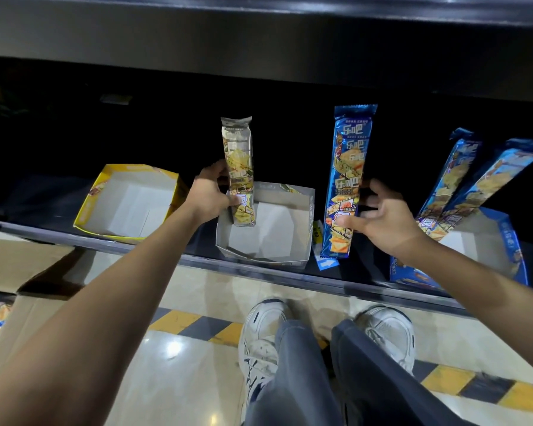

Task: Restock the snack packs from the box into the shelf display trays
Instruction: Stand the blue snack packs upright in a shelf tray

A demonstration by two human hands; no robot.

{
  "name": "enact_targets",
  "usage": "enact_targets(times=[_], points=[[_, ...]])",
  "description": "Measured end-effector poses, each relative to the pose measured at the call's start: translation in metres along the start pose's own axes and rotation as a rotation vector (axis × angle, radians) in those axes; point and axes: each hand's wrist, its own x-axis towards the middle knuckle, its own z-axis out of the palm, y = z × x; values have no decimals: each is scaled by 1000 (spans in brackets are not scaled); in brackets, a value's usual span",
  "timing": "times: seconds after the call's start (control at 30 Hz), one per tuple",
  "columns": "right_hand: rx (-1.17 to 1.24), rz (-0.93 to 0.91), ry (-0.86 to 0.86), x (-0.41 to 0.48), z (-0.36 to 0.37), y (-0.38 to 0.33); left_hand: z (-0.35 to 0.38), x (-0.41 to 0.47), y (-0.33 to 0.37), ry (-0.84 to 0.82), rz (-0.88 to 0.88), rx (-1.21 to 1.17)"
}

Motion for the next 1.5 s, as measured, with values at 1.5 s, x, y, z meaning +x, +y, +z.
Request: enact_targets(times=[1.5], points=[[157,-7,28,-35,-23,15,-17,-79,46,161,108,131]])
